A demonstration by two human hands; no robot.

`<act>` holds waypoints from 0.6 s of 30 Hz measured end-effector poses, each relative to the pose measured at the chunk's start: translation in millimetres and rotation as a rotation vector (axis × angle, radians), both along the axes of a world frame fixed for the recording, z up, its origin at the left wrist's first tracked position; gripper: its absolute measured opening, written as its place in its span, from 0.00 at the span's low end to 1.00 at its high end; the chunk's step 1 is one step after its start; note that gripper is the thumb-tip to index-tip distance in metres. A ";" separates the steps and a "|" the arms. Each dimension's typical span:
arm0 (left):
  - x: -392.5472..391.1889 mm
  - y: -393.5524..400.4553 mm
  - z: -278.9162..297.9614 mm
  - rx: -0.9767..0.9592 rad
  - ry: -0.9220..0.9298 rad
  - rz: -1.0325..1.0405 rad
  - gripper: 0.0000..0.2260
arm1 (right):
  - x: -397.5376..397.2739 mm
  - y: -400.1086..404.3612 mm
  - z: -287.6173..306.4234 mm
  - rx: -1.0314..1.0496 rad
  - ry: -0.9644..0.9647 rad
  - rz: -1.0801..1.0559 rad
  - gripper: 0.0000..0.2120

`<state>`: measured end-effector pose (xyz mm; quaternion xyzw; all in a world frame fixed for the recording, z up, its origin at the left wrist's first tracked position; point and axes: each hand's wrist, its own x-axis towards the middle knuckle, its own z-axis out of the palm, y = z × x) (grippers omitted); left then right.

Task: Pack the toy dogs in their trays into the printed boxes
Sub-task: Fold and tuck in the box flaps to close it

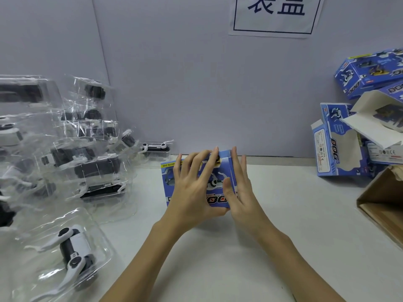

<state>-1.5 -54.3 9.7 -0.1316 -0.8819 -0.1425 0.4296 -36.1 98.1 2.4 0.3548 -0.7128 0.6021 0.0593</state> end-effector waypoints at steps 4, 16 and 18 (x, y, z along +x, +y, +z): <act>-3.8 4.6 -4.3 -0.002 0.028 0.026 0.51 | -2.4 -1.6 -3.5 0.068 0.036 -0.082 0.35; -14.9 5.6 -16.0 -0.013 0.107 -0.005 0.46 | -15.1 6.4 -13.2 0.026 0.053 -0.031 0.33; -19.7 8.3 -17.2 -0.025 0.085 -0.022 0.43 | -20.2 8.7 -10.9 -0.025 0.026 -0.070 0.32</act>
